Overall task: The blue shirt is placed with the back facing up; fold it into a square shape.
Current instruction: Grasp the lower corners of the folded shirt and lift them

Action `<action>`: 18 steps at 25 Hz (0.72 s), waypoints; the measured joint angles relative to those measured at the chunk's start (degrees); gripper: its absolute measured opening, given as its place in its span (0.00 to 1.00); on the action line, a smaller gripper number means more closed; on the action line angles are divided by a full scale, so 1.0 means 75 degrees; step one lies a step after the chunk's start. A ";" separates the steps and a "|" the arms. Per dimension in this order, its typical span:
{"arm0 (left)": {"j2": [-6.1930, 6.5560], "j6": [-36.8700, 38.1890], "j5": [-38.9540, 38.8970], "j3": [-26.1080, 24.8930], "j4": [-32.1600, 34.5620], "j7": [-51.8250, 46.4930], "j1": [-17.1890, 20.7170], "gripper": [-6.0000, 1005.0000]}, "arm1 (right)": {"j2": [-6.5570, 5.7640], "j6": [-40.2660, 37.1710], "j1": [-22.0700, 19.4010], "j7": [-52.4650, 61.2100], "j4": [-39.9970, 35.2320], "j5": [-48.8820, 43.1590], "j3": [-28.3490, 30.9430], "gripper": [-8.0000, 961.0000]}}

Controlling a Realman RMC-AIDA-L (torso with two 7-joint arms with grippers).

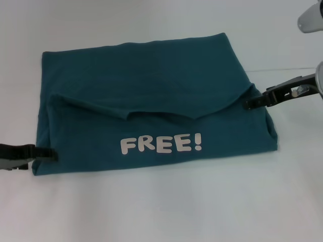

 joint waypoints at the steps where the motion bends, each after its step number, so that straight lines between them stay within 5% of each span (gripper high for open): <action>1: 0.0000 0.0000 0.0000 0.0000 0.0000 0.0000 0.0000 0.89 | 0.0000 0.0000 0.0000 0.0000 0.0000 0.0000 0.0000 0.96; 18: -0.0027 -0.0305 0.0010 0.0084 -0.0316 0.0109 -0.0005 0.85 | 0.0000 -0.0014 -0.0057 0.0045 -0.0025 -0.0011 -0.0101 0.96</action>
